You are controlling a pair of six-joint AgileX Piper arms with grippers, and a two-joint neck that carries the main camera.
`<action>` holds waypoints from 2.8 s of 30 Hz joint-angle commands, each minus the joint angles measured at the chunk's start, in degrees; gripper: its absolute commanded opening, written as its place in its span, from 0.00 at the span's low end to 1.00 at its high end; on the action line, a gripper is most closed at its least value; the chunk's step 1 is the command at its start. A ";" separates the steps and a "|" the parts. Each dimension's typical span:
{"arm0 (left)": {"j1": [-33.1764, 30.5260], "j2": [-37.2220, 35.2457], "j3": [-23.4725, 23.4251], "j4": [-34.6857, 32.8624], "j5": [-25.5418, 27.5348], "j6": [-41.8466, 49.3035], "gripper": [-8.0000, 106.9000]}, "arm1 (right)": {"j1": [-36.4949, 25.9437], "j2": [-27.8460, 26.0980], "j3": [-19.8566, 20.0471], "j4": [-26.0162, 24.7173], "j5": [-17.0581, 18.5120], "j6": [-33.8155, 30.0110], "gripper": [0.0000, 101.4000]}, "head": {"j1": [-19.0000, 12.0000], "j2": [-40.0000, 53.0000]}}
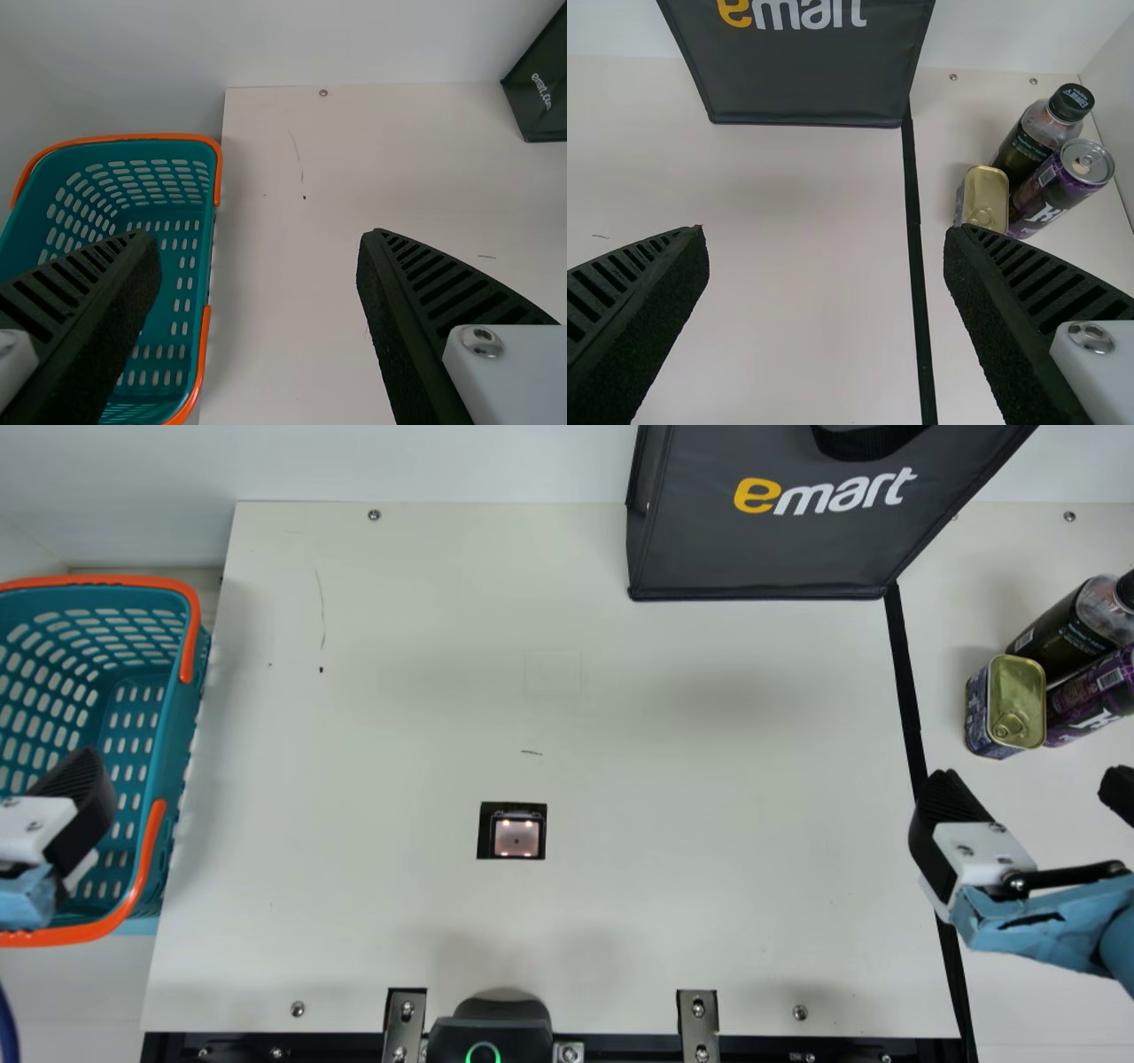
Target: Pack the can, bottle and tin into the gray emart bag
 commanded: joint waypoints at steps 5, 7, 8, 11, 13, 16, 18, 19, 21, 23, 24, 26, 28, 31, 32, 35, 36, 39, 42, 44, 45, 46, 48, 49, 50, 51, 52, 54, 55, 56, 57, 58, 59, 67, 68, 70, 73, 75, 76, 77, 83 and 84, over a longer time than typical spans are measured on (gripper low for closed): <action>0.00 0.00 0.00 0.00 0.00 0.00 0.85 | 0.00 0.00 0.00 0.00 0.00 0.00 0.90 | -8.41 -7.80; 0.00 0.00 0.00 0.00 0.00 0.00 0.85 | 0.00 0.00 0.00 0.00 0.00 0.00 0.90 | -11.08 -10.47; 0.00 0.00 0.00 0.00 0.00 0.00 0.85 | 0.00 0.00 0.00 0.00 0.00 0.00 0.90 | -12.42 -11.81; 0.00 0.00 0.00 0.00 0.00 0.00 0.85 | 0.00 0.00 0.00 0.00 0.00 0.00 0.90 | -16.42 -15.82; 0.00 0.00 0.00 0.00 0.00 0.00 0.85 | 0.00 0.00 0.00 0.00 0.00 0.00 0.90 | -18.44 -18.33; 0.00 0.00 0.00 0.00 0.00 0.00 0.85 | 0.00 0.00 0.00 0.00 0.00 0.00 0.90 | -18.44 -18.33; 0.00 0.00 0.00 0.00 0.00 0.00 0.85 | 0.00 0.00 0.00 0.00 0.00 0.00 0.90 | -18.44 -18.33; 0.00 0.00 0.00 0.00 0.00 0.00 0.85 | 0.00 0.00 0.00 0.00 0.00 0.00 0.90 | -18.44 -18.33; 0.00 0.00 0.00 0.00 0.00 0.00 0.85 | 0.00 0.00 0.00 0.00 0.00 0.00 0.90 | -18.44 -18.33; 0.00 0.00 0.00 0.00 0.00 0.00 0.85 | 0.00 0.00 0.00 0.00 0.00 0.00 0.90 | -18.44 -18.33; 0.00 0.00 0.00 0.00 0.00 0.00 0.85 | 0.00 0.00 0.00 0.00 0.00 0.00 0.90 | -18.44 -18.33; 0.00 0.00 0.00 0.00 0.00 0.00 0.85 | 0.00 0.00 0.00 0.00 0.06 0.00 0.90 | -18.44 -18.33; 0.00 0.00 0.00 0.00 0.00 0.00 0.85 | 0.00 0.00 0.00 0.00 0.01 0.00 0.90 | -18.44 -18.33; 0.00 0.00 0.00 0.00 0.00 0.00 0.85 | 0.00 0.00 0.00 0.00 0.01 0.00 0.90 | -18.44 -18.33; 0.00 0.00 0.00 0.00 0.00 0.00 0.85 | 0.00 0.00 0.00 0.00 0.01 0.00 0.90 | -18.44 -18.33; 0.00 0.00 0.00 0.00 0.00 0.00 0.85 | 0.00 0.00 0.00 0.00 0.01 0.00 0.90 | -18.44 -18.33; 0.00 0.00 0.00 0.00 0.00 0.00 0.85 | 0.00 0.00 0.00 0.00 0.01 0.00 0.90 | -18.44 -18.33; 0.00 0.00 0.00 0.00 0.00 0.00 0.85 | 0.00 0.00 0.00 0.00 0.01 0.00 0.90 | -18.44 -18.33; 0.00 0.00 0.00 0.00 0.00 0.00 0.85 | 0.00 0.00 0.00 0.00 0.01 0.00 0.90 | -18.44 -18.33; 0.00 0.00 0.00 0.00 0.00 0.00 0.85 | 0.00 0.00 0.00 0.00 0.01 0.00 0.90 | -18.44 -18.33; 0.00 0.00 0.00 0.00 0.00 0.00 0.85 | 0.00 0.00 0.00 0.00 0.01 0.00 0.90 | -18.44 -18.33; 0.00 0.00 0.00 0.00 0.00 0.00 0.85 | 0.00 0.00 0.00 0.00 0.01 0.00 0.90 | -18.44 -18.33; 0.00 0.00 0.00 0.00 0.00 0.00 0.85 | 0.00 0.00 0.00 0.00 0.01 0.00 0.90 | -18.44 -18.33; 0.00 0.00 0.00 0.00 0.00 0.00 0.85 | 0.00 0.00 0.00 0.00 0.01 0.00 0.90 | -18.44 -18.33; 0.00 0.00 0.00 0.00 0.00 0.00 0.85 | 0.00 0.00 0.00 0.00 0.01 0.00 0.90 | -18.44 -18.33; 0.00 0.00 0.00 0.00 0.00 0.00 0.85 | 0.00 0.00 0.00 0.00 0.01 0.00 0.90 | -18.44 -18.33; 0.00 0.00 0.00 0.00 0.00 0.00 0.85 | 0.00 0.00 0.00 0.00 0.01 0.00 0.90 | -18.44 -18.33; 0.00 0.00 0.00 0.00 0.00 0.00 0.85 | 0.00 0.00 0.00 0.00 0.01 0.00 0.90 | -18.44 -18.33; 0.00 0.00 0.00 0.00 0.00 0.00 0.85 | 0.00 0.00 0.00 0.00 0.01 0.00 0.90 | -18.44 -18.33; 0.00 0.00 0.00 0.00 0.00 0.00 0.85 | 0.00 0.00 0.00 0.00 0.01 0.00 0.90 | -18.44 -18.33; 0.00 0.00 0.00 0.00 0.00 0.00 0.85 | 0.00 0.00 0.00 0.00 0.01 0.00 0.90 | -18.44 -18.33; 0.00 0.00 0.00 0.00 0.00 0.00 0.85 | 0.00 0.00 0.00 0.00 0.01 0.00 0.90 | -18.44 -18.33; 0.00 0.00 0.00 0.00 0.00 0.00 0.85 | 0.00 0.00 0.00 0.00 0.01 0.00 0.90 | -18.44 -18.33; 0.00 0.00 0.00 0.00 0.00 0.00 0.85 | 0.53 1.30 -1.05 -0.22 -0.59 -0.04 0.90 | -18.44 -18.33; 0.00 0.00 0.00 0.00 0.00 0.00 0.85 | 0.64 1.62 -1.30 -0.23 -0.75 -0.16 0.90 | -18.44 -18.33; 0.00 0.00 0.00 0.00 0.00 0.00 0.85 | 0.94 2.29 -1.84 -0.42 -1.10 -0.32 0.90 | -18.44 -18.33; 0.00 0.00 0.00 0.00 0.00 0.00 0.85 | 1.36 3.37 -2.88 -0.65 -1.56 -0.64 0.90 | -18.44 -18.33; 0.00 0.00 0.00 0.00 0.00 0.00 0.85 | 1.60 4.12 -3.65 -0.78 -1.89 -0.89 0.90 | -18.44 -18.33; 0.00 0.00 0.00 0.00 0.00 0.00 0.85 | 1.73 4.50 -4.03 -0.86 -2.07 -1.00 0.90 | -18.44 -18.33; 0.00 0.00 0.00 0.00 0.00 0.00 0.85 | 1.90 4.88 -4.39 -0.99 -2.27 -1.06 0.90 | -18.44 -18.33; 0.00 0.00 0.00 0.00 0.00 0.00 0.85 | 2.65 7.09 -6.75 -1.53 -3.25 -1.73 0.90 | -18.44 -18.33; 0.00 0.00 0.00 0.00 0.00 0.00 0.85 | 2.71 7.45 -7.12 -1.57 -3.41 -1.89 0.90 | -18.44 -18.33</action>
